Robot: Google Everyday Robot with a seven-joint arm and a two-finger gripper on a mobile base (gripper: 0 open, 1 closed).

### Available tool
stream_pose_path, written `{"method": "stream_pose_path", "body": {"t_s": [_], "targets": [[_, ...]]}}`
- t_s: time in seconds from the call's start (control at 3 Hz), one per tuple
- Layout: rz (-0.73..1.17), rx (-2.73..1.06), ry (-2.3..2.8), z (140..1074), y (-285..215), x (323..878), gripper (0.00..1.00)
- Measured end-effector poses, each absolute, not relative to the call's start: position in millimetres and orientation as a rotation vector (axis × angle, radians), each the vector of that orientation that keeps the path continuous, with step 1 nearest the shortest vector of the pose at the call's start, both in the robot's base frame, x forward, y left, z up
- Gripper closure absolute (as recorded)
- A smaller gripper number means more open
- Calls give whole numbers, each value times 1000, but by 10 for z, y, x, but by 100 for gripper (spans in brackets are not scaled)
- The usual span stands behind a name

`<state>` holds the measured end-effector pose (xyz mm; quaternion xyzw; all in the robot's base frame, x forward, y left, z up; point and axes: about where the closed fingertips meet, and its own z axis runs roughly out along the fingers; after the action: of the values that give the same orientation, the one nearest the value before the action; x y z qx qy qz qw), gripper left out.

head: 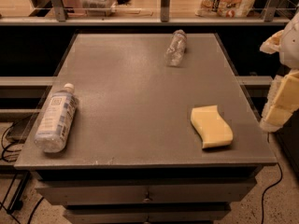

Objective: Move water bottle near blue plastic bottle

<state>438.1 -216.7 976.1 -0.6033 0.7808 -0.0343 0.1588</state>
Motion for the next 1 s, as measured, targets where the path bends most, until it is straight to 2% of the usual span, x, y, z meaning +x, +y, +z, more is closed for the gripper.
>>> {"method": "stream_pose_path", "body": {"t_s": [0.67, 1.0], "targets": [[-89, -1673, 2243, 9770, -2180, 4421, 0], [-41, -1527, 2261, 9785, -2246, 4564, 0]]}}
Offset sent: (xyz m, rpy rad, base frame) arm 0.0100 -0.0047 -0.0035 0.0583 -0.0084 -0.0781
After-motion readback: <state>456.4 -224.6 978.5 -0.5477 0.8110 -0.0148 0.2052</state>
